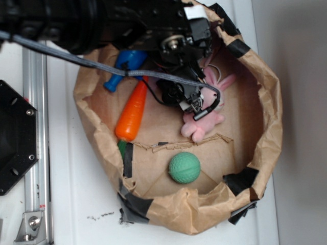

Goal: Grab the black box.

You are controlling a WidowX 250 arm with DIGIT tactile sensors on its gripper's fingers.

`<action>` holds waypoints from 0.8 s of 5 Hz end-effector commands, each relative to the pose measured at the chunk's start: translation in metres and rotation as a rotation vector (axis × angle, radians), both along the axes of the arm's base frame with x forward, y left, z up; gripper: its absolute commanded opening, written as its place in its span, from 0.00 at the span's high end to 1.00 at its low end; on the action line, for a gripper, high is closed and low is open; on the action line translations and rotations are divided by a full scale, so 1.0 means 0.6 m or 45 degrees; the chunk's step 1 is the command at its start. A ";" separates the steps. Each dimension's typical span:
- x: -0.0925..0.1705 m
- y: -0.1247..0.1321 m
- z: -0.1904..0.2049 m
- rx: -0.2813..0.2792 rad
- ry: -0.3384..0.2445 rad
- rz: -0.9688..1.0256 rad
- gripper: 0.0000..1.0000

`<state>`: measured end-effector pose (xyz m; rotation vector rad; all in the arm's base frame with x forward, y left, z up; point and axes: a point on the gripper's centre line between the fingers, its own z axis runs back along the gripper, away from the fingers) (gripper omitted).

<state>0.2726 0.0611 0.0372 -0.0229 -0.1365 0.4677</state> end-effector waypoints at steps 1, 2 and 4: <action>0.012 -0.026 -0.030 -0.084 0.009 -0.074 0.00; 0.008 -0.048 -0.035 -0.089 -0.008 -0.129 0.00; 0.009 -0.051 -0.050 -0.108 0.018 -0.169 0.00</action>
